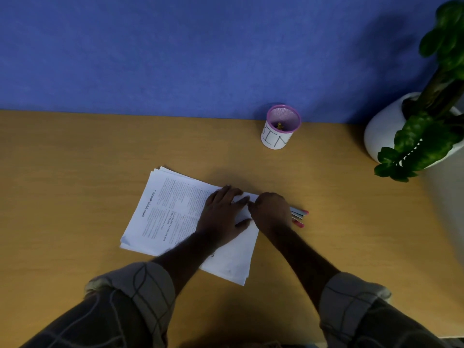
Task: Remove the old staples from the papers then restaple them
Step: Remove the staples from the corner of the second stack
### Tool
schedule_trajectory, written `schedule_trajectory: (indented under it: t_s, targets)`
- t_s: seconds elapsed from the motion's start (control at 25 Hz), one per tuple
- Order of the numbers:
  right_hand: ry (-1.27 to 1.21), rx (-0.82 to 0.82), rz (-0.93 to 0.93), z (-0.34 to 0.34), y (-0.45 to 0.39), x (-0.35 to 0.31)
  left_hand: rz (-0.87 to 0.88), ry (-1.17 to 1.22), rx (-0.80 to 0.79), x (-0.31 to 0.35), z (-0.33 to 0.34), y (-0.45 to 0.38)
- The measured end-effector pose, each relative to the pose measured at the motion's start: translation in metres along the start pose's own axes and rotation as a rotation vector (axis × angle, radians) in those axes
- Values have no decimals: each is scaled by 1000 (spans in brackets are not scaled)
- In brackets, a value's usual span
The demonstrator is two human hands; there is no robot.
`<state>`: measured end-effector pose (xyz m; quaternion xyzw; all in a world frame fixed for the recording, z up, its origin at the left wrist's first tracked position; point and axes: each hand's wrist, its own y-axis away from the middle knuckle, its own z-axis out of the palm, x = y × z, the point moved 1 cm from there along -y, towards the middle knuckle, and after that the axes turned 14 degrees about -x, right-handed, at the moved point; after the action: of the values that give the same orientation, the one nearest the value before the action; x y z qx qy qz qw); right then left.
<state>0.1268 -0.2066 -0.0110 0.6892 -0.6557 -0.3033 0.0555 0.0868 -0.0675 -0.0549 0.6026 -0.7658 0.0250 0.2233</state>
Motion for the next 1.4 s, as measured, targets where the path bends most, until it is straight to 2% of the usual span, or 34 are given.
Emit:
schedule_trajectory:
  t_s: [0.12,0.28,0.48,0.64,0.8,0.88,1.0,1.08,1.24,1.4]
  targets:
    - [32,-9,84,5,-7,-5,-19,-15,-3,-1,1,1]
    - [-5,-4,92,4,-9,-8,0,-17,0,-3,0,1]
    - [-169,164,-63,10,8,2,-20,8,-3,-1,-5,0]
    - [-226,219,-203,10,17,8,-76,112,64,3,-20,-9]
    - [-244,248,-325,1,20,13,-162,140,-110,1,-41,-28]
    - [-258,264,-359,-4,23,15,-201,290,-226,0,-55,-35]
    - [-278,279,-438,-12,28,16,-178,642,-394,1,-76,-38]
    - [-301,297,-518,-19,31,18,-148,711,-453,7,-88,-34]
    - [-328,317,-581,-28,34,18,-202,758,-440,18,-98,-26]
    - [-488,330,-515,-35,33,16,-270,812,-340,24,-108,-16]
